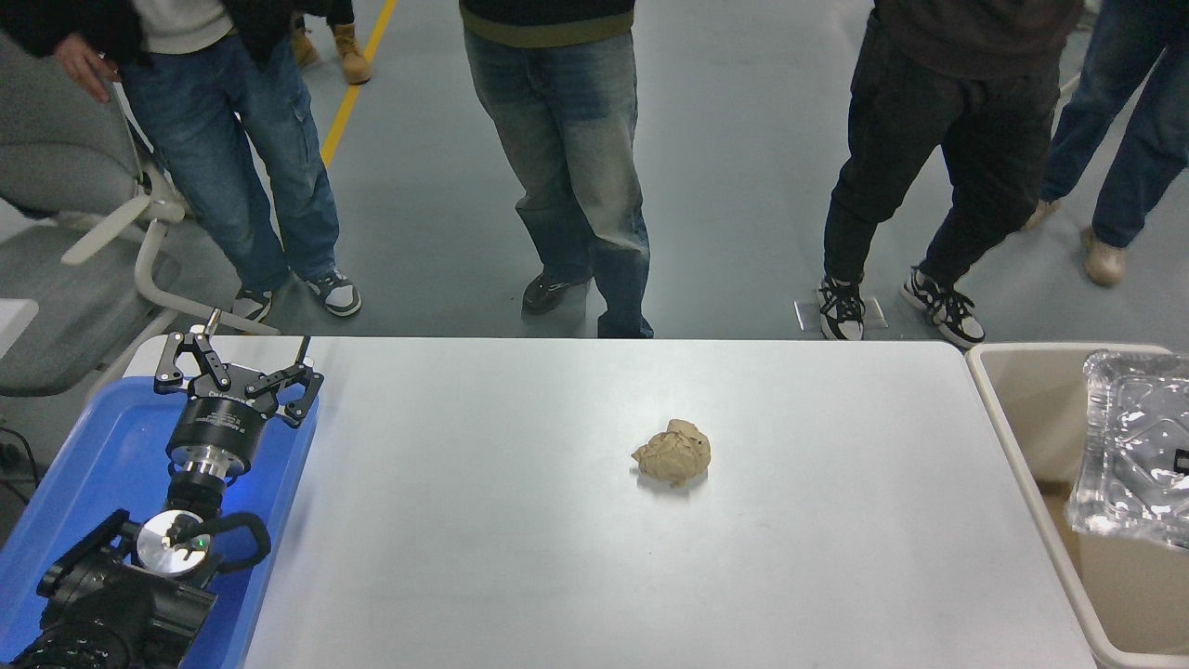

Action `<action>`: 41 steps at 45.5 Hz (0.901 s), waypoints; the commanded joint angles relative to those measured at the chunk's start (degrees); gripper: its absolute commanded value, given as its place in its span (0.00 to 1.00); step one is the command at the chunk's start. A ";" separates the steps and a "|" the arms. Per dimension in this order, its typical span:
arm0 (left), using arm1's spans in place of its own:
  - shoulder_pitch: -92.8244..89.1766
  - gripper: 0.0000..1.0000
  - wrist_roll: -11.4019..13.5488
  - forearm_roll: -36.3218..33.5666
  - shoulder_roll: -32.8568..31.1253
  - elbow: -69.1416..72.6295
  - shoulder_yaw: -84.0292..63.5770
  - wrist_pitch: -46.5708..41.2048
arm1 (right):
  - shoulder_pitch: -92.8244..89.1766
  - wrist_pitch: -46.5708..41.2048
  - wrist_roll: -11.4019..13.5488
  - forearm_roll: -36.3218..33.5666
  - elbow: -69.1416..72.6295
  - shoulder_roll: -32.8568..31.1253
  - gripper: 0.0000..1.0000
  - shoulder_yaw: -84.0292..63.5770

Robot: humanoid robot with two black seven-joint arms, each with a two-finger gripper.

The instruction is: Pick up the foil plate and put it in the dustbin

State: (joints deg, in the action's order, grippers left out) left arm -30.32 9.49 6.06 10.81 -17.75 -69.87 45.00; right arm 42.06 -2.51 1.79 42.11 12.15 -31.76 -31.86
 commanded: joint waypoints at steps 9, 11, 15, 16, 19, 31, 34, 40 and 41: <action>-0.09 0.99 0.00 0.00 0.00 0.00 0.00 0.00 | -3.92 1.19 0.06 -0.53 -2.66 3.19 0.10 1.71; -0.09 0.99 0.00 -0.08 0.00 0.00 0.00 0.00 | -3.92 1.19 0.15 -0.88 -2.57 3.28 0.85 1.71; -0.09 0.99 0.00 0.00 0.00 0.00 0.00 0.00 | -3.57 0.92 0.15 -1.24 -2.05 2.84 1.00 1.71; -0.09 0.99 0.00 -0.08 0.00 0.00 0.00 0.00 | -3.48 0.92 0.15 -1.24 -1.78 2.67 1.00 1.71; -0.09 0.99 0.00 0.00 0.00 0.00 0.00 0.00 | -3.04 0.75 0.15 -1.24 -1.43 1.97 1.00 1.80; -0.09 0.99 0.00 -0.08 0.00 0.00 0.09 0.00 | 6.96 -0.04 0.06 -0.80 13.14 -4.79 1.00 1.45; -0.09 0.99 -0.09 -0.08 0.00 0.00 0.09 0.00 | 13.72 -0.92 0.06 -0.54 22.01 -10.06 1.00 0.05; -0.09 0.99 -0.09 -0.08 0.00 -0.09 0.09 0.00 | 31.99 -4.52 0.06 -0.88 39.59 -17.63 1.00 -10.22; -0.09 0.99 -0.09 -0.08 0.00 0.00 0.09 0.00 | 35.42 -5.48 0.06 -1.06 42.23 -18.42 1.00 -12.33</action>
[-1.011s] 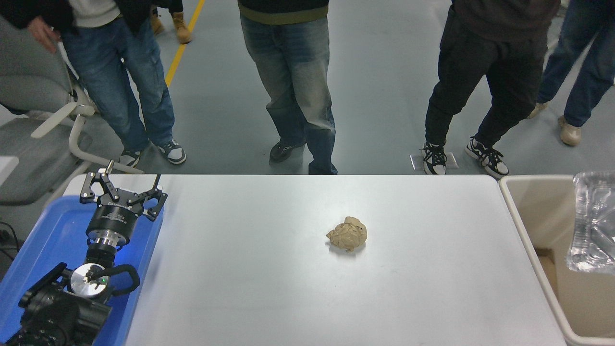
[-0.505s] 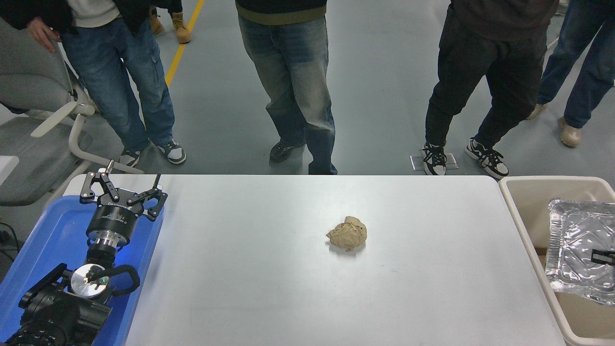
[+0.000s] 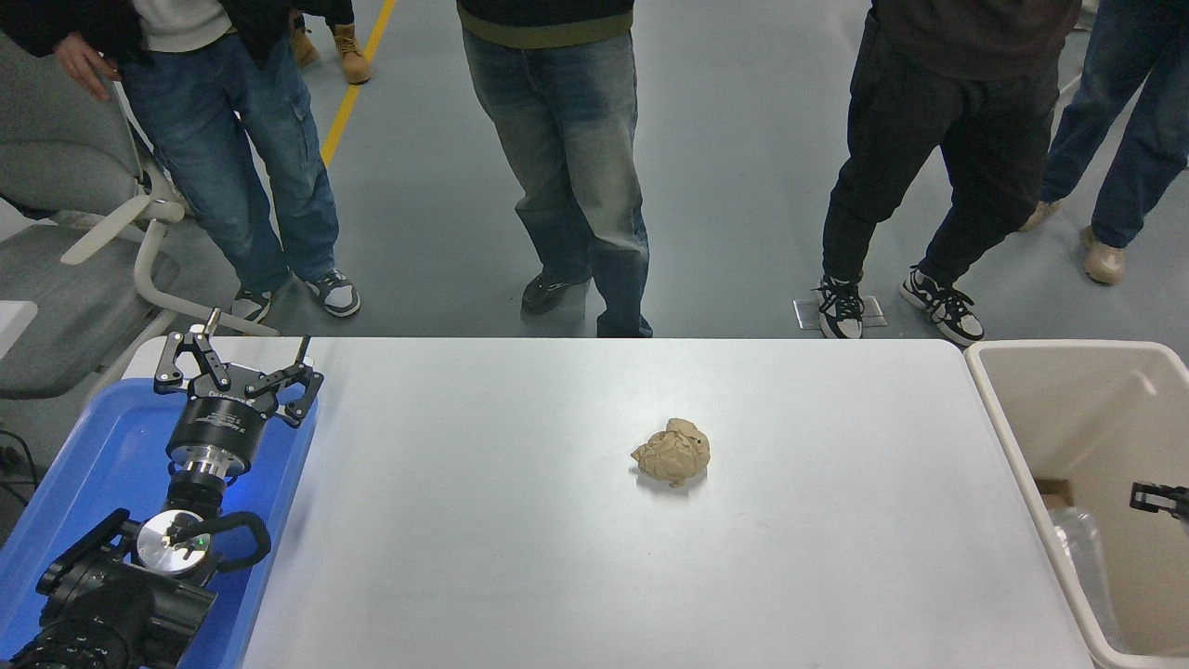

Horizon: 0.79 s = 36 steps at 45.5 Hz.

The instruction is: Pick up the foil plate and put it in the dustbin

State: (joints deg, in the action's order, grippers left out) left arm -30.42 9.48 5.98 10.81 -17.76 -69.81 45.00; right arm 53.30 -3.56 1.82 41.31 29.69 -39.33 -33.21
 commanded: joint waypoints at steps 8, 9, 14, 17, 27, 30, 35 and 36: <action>0.10 0.99 -0.08 0.00 0.00 0.01 0.03 0.00 | 47.22 -18.39 -0.16 -4.04 39.82 -11.30 1.00 -24.17; 0.10 0.99 -0.08 0.00 0.00 0.01 0.03 0.00 | 49.33 -20.50 -0.16 -5.27 40.87 -11.03 1.00 -25.14; 0.10 0.99 -0.08 0.00 0.00 0.01 0.03 0.00 | 57.08 -31.75 -0.16 -14.40 45.71 -7.52 1.00 -27.69; 0.10 0.99 -0.08 0.00 0.00 0.01 0.03 0.00 | 60.68 -37.64 -0.16 -20.55 48.52 -5.76 1.00 -27.78; 0.19 0.99 0.01 0.09 0.00 0.01 -0.06 0.00 | 71.58 -41.44 0.02 -31.82 57.67 4.86 1.00 -28.05; 0.19 0.99 0.01 0.09 0.00 0.01 -0.06 0.00 | 73.26 -41.44 0.02 -32.35 57.76 8.82 1.00 -28.22; 0.19 0.99 0.10 0.09 0.00 0.01 -0.15 0.00 | 75.54 -41.18 0.02 -32.35 57.67 14.53 1.00 -28.84; 0.10 0.99 0.10 0.09 0.00 0.01 -0.15 0.00 | 75.81 -40.83 0.02 -32.35 57.58 15.76 1.00 -29.01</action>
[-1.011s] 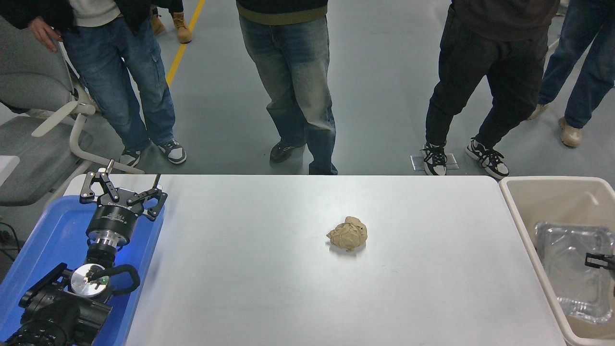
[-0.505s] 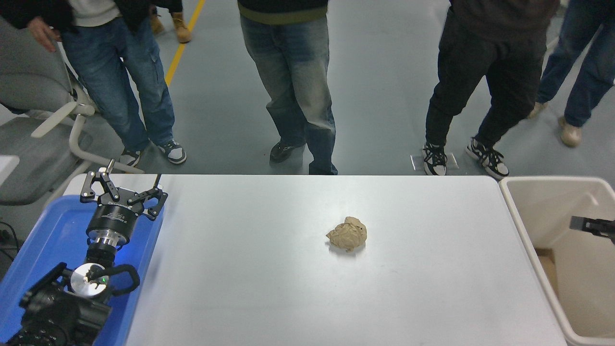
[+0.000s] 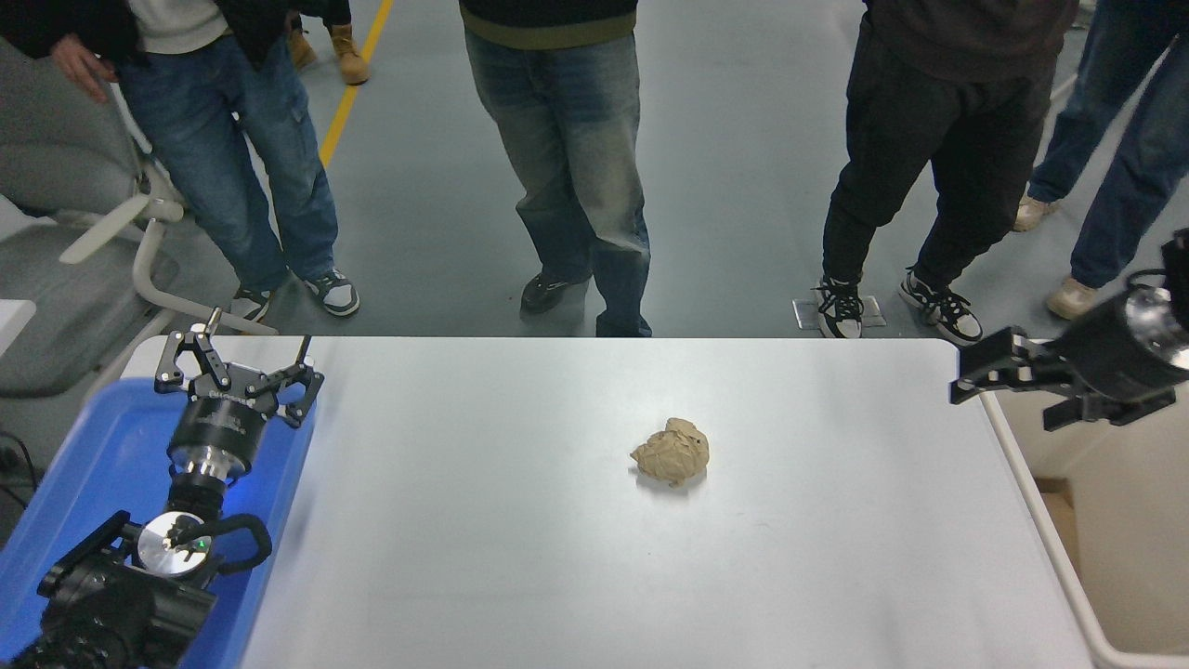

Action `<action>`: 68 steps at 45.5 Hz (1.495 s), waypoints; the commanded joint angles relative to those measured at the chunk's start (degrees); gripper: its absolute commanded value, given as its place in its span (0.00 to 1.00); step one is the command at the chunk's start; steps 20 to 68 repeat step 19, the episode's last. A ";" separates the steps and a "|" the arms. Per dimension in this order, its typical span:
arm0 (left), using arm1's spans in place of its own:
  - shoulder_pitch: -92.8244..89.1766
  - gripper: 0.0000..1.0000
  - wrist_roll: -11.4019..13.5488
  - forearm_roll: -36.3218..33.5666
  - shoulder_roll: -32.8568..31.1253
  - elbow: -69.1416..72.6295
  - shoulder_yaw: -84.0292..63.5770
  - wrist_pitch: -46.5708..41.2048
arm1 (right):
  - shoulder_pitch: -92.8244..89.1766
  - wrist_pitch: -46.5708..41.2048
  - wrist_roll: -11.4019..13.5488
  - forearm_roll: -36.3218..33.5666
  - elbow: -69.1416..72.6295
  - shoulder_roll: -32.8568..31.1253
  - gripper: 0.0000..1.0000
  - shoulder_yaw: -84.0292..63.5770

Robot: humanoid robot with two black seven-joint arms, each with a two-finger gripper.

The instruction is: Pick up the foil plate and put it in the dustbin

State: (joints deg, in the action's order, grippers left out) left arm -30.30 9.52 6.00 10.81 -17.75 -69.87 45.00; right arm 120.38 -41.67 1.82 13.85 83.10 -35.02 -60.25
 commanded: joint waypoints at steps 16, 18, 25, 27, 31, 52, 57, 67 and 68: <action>0.06 0.99 0.06 0.06 0.00 0.09 -0.09 0.00 | 10.14 -1.57 0.02 -5.06 3.73 20.51 1.00 -2.16; 0.06 0.99 0.06 0.06 0.00 0.09 -0.09 0.00 | 10.14 -1.22 -0.06 -5.06 3.56 21.91 1.00 -1.89; -0.02 0.99 0.06 0.06 0.00 0.09 -0.09 0.00 | 10.14 -1.13 0.02 -5.06 3.56 22.27 1.00 -1.80; -0.02 0.99 0.06 0.06 0.00 0.09 -0.09 0.00 | 10.14 -1.13 0.02 -5.06 3.56 22.27 1.00 -1.80; -0.02 0.99 0.06 0.06 0.00 0.09 -0.09 0.00 | 10.14 -1.13 0.02 -5.06 3.56 22.27 1.00 -1.80; -0.02 0.99 0.06 0.06 0.00 0.09 -0.09 0.00 | 10.14 -1.13 0.02 -5.06 3.56 22.27 1.00 -1.80; -0.02 0.99 0.06 0.06 0.00 0.09 -0.09 0.00 | 10.14 -1.13 0.02 -5.06 3.56 22.27 1.00 -1.80; -0.02 0.99 0.06 0.06 0.00 0.09 -0.09 0.00 | 10.14 -1.13 0.02 -5.06 3.56 22.27 1.00 -1.80; -0.02 0.99 0.06 0.06 0.00 0.09 -0.09 0.00 | 10.14 -1.13 0.02 -5.06 3.56 22.27 1.00 -1.80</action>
